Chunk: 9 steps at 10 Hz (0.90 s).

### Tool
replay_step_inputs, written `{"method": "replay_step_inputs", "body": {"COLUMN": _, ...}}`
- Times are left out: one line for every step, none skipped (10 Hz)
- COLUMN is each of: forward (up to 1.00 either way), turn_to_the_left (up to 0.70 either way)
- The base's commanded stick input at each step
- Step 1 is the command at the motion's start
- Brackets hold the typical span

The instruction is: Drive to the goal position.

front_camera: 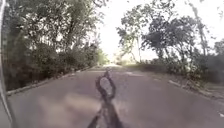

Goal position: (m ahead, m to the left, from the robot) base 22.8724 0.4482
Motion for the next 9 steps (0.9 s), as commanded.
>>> {"method": "replay_step_inputs", "body": {"forward": 0.7, "turn_to_the_left": -0.08}}
{"method": "replay_step_inputs", "body": {"forward": 0.7, "turn_to_the_left": -0.17}}
{"method": "replay_step_inputs", "body": {"forward": 0.7, "turn_to_the_left": -0.26}}
{"method": "replay_step_inputs", "body": {"forward": 0.7, "turn_to_the_left": -0.22}}
{"method": "replay_step_inputs", "body": {"forward": 0.7, "turn_to_the_left": 0.0}}
{"method": "replay_step_inputs", "body": {"forward": 0.7, "turn_to_the_left": 0.0}}
{"method": "replay_step_inputs", "body": {"forward": 0.7, "turn_to_the_left": 0.0}}
{"method": "replay_step_inputs", "body": {"forward": 0.7, "turn_to_the_left": 0.0}}
{"method": "replay_step_inputs", "body": {"forward": 0.7, "turn_to_the_left": 0.0}}
